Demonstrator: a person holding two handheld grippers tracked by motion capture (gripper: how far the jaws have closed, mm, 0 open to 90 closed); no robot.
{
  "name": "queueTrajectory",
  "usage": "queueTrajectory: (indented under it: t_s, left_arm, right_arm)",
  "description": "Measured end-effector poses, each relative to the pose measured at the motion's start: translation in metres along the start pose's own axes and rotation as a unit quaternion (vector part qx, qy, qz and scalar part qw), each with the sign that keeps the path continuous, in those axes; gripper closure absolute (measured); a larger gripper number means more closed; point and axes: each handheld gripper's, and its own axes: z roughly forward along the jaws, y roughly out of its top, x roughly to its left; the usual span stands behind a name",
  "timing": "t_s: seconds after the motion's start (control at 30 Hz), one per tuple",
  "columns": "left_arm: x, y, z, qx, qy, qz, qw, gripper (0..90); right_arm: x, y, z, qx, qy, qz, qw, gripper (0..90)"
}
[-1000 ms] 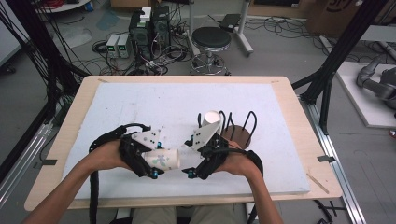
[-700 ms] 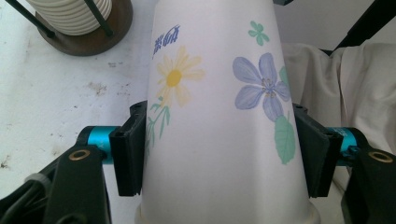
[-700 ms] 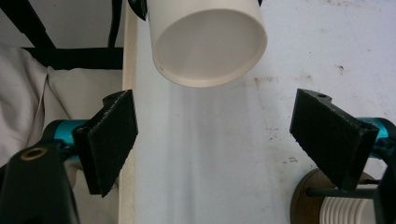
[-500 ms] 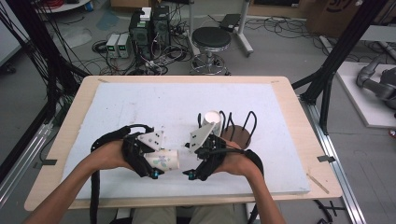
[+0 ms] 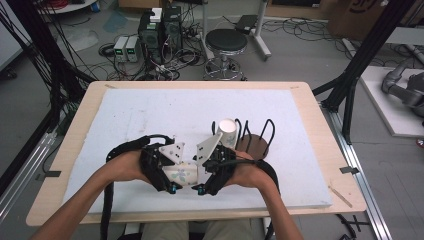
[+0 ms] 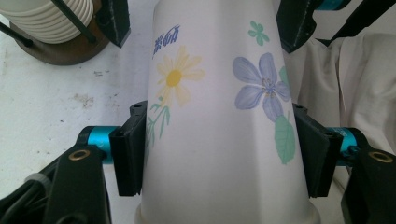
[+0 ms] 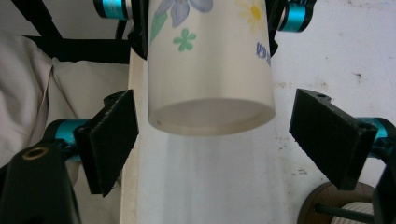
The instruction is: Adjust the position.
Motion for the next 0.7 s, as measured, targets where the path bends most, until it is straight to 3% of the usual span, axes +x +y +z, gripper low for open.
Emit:
queueTrajectory:
  t_s: [0.5, 0.63, 0.7]
  left_arm:
    - [0.0018, 0.0019, 0.0030, 0.007, 0.000, 0.008, 0.9999, 31.3]
    - [0.0020, 0.0020, 0.0043, 0.008, -0.001, 0.008, 0.9999, 31.5]
    - [0.0023, 0.0017, 0.0042, 0.010, 0.002, 0.009, 0.9999, 31.5]
  right_arm:
    - [0.0003, 0.0020, 0.0006, -0.004, 0.005, -0.003, 1.0000, 19.5]
    - [0.0004, 0.0031, 0.0022, -0.002, 0.013, -0.006, 0.9999, 34.0]
    - [-0.0004, 0.0030, 0.0023, -0.005, 0.011, -0.004, 0.9999, 35.8]
